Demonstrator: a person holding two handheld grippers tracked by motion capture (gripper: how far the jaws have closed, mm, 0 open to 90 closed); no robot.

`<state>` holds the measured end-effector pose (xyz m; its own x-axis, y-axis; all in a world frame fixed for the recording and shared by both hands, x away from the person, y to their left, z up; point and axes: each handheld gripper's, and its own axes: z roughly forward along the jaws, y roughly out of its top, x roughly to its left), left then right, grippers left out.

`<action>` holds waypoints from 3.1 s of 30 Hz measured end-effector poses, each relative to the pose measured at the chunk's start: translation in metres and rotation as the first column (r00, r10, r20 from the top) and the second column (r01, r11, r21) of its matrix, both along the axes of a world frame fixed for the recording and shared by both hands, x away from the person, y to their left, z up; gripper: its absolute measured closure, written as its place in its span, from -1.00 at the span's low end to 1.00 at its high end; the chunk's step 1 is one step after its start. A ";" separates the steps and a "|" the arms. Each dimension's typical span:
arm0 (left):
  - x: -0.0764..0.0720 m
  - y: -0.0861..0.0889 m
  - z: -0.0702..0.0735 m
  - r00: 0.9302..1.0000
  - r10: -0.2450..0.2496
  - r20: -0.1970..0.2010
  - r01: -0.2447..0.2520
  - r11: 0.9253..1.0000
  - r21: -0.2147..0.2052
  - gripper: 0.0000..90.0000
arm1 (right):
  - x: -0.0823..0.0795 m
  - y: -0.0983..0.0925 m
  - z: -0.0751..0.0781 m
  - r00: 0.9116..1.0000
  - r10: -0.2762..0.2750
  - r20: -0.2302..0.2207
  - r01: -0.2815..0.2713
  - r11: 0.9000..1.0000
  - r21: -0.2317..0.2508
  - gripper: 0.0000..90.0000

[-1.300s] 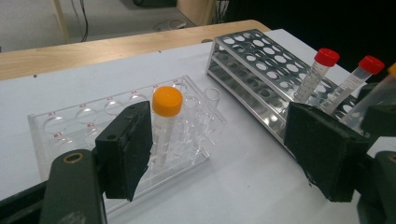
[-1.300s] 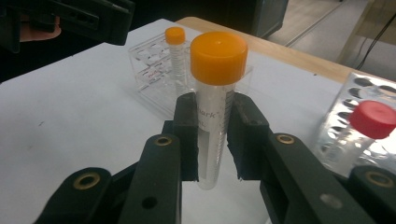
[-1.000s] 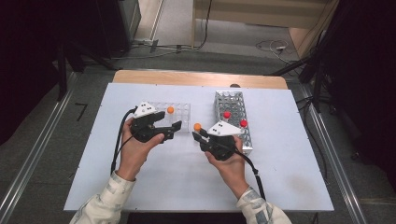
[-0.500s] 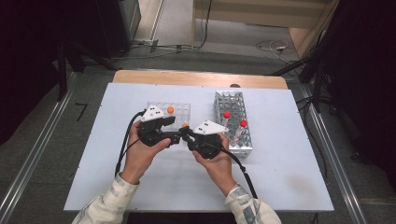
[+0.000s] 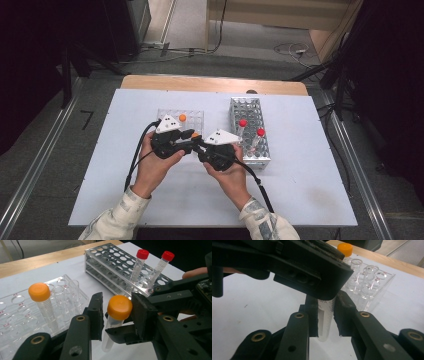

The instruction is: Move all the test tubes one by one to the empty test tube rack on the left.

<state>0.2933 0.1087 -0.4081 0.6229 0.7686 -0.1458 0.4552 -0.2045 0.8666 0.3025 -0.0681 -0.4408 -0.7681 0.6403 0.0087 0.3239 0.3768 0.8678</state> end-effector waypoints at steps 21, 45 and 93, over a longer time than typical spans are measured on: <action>-0.001 0.005 0.006 1.000 0.019 0.021 -0.019 1.000 -0.008 0.57 | -0.006 -0.004 0.001 0.999 0.029 -0.042 -0.029 1.000 -0.004 -0.40; 0.011 0.034 0.029 0.993 0.113 0.038 -0.113 0.994 -0.012 0.57 | -0.030 -0.053 0.011 1.000 0.001 -0.020 -0.001 1.000 -0.007 -0.47; 0.055 0.048 0.017 0.961 0.268 0.071 -0.272 0.961 0.042 0.57 | -0.033 -0.059 0.012 1.000 -0.006 -0.012 0.006 1.000 -0.007 -0.47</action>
